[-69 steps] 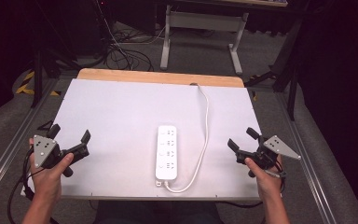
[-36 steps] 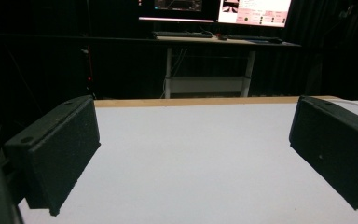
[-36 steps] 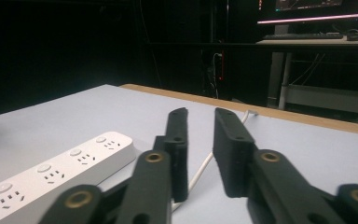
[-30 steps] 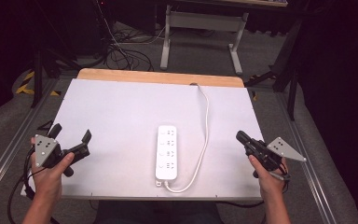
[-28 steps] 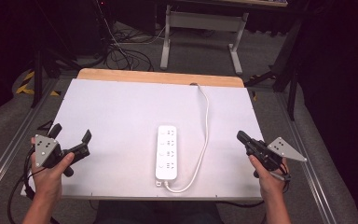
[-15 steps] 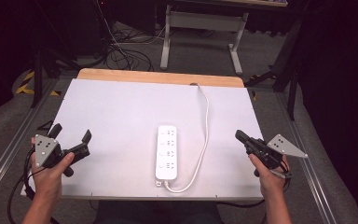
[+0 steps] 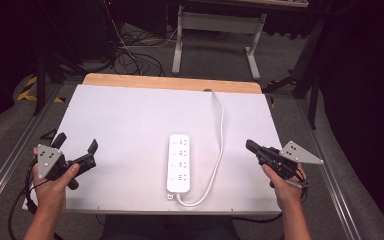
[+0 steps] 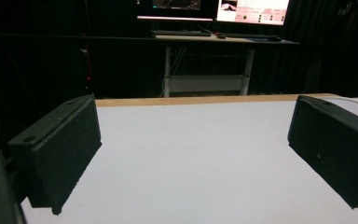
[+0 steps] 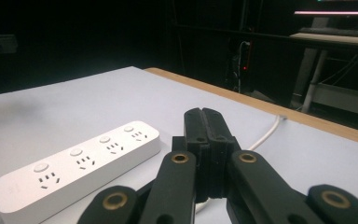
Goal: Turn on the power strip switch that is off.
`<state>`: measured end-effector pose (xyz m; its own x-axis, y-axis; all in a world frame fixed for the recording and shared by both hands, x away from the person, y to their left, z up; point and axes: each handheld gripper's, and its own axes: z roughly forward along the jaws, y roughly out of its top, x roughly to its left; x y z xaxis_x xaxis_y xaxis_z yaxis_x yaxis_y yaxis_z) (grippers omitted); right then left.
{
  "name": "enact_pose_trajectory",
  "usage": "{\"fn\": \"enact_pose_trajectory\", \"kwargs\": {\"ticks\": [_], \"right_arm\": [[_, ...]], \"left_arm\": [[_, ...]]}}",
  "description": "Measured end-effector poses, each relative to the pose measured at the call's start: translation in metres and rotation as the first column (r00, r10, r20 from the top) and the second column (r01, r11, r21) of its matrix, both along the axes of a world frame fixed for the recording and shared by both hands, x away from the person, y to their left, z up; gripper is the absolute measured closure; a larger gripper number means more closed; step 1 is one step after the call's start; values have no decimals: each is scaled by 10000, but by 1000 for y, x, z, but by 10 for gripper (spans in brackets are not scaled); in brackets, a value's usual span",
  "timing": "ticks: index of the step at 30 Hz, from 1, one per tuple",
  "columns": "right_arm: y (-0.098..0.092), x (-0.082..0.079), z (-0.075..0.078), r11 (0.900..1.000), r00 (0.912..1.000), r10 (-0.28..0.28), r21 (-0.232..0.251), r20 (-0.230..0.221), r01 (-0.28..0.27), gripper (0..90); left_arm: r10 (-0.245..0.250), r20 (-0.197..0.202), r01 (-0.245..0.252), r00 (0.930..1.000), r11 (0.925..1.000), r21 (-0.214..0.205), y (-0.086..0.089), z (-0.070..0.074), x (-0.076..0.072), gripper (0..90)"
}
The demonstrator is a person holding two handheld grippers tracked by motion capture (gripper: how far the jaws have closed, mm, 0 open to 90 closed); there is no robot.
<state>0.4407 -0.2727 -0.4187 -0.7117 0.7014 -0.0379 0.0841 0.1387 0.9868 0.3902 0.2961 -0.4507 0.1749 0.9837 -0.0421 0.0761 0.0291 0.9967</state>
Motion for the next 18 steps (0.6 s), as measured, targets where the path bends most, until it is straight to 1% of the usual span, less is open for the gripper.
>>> {"fn": "enact_pose_trajectory", "kwargs": {"ticks": [3,6,9,17,18], "right_arm": [[7,1,2,9998,9998,180,-105,-51,-181,900],[17,3,5,9987,9988,493,-120,10,-493,900],[26,3,7,9972,9975,707,-243,65,-706,900],[49,8,9,9890,9901,1400,-480,46,-1397,900],[52,9,8,9879,9896,1438,-596,34,-1434,900]], "left_arm": [[-10,-11,10,10000,10000,35,0,0,0,33],[4,-15,-3,10000,10000,49,0,0,-1,34],[15,-14,-15,10000,10000,53,1,0,-1,34],[136,-6,-136,9999,9999,76,5,-1,-5,42],[180,-9,-180,9998,9998,65,6,-1,-6,42]]}}
